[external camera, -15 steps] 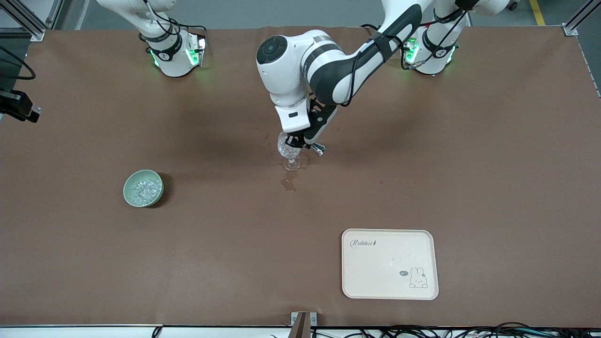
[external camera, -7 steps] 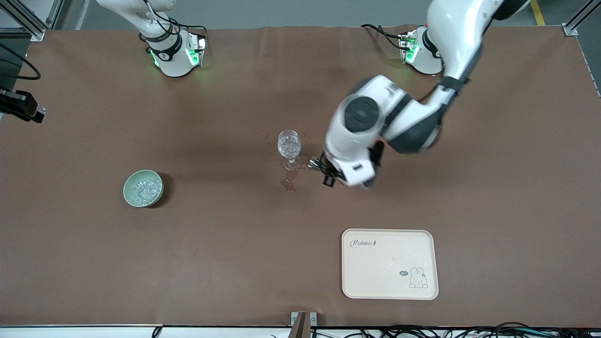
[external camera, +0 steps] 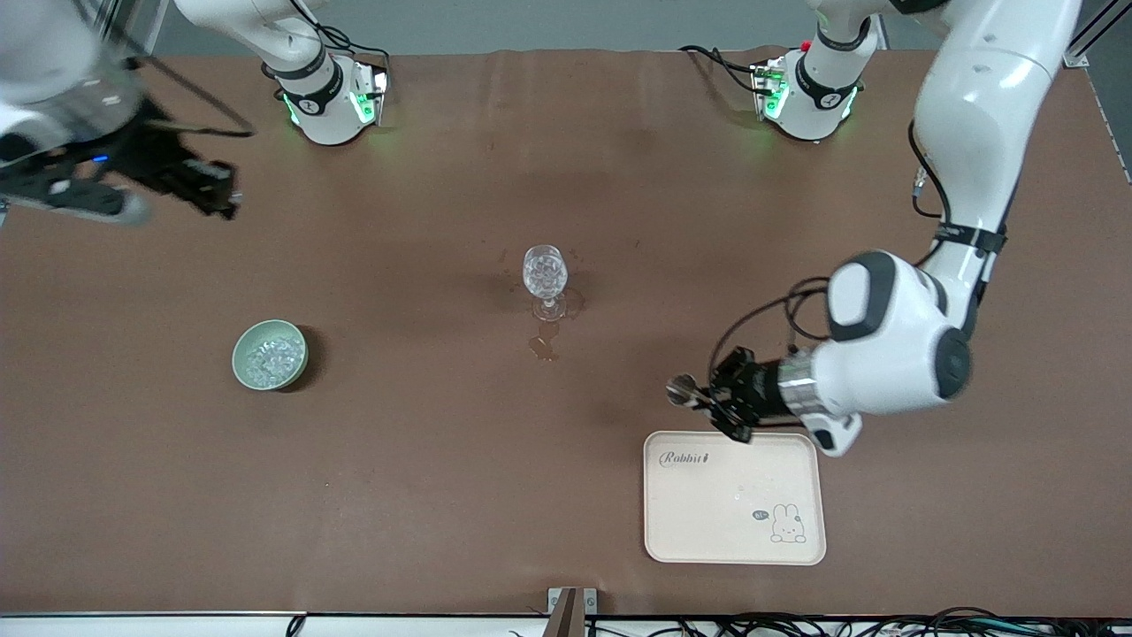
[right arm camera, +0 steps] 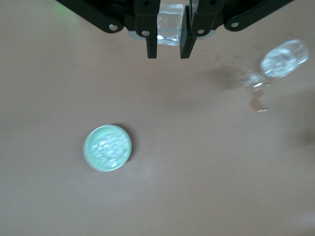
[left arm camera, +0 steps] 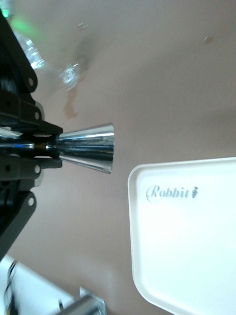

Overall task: Pour wine and add ice with both arms
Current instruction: 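Carry the jigger to the tray while the right gripper brings the ice, then set the jigger on the tray while the right gripper moves ice over the glass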

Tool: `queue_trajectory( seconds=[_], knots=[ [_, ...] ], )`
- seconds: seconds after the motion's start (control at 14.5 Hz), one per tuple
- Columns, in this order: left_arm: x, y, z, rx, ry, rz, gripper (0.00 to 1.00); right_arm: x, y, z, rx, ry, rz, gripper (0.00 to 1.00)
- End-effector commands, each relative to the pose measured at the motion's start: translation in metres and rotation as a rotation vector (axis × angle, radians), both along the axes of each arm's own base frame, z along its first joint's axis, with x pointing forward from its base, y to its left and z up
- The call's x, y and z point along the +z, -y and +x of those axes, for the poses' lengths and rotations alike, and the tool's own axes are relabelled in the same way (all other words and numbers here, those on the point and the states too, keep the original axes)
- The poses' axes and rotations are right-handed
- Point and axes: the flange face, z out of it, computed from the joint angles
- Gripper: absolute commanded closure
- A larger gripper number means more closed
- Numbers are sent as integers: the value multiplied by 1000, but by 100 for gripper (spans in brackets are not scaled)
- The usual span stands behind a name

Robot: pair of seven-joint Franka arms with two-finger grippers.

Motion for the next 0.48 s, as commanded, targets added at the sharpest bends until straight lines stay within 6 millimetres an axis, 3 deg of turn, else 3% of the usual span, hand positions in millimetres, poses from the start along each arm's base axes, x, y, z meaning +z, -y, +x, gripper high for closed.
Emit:
queue_trajectory(
  seconds=[0.0, 0.28, 0.41],
  knots=[
    [-48, -69, 27, 122, -44, -221, 99, -14, -61, -16, -13, -1, 0, 100],
    [-122, -130, 34, 281, -95, -475, 99, -74, -172, -32, -54, -25, 2, 100],
    [-140, -148, 33, 332, -112, -530, 99, -113, -224, -42, -66, -23, -7, 100]
  ],
)
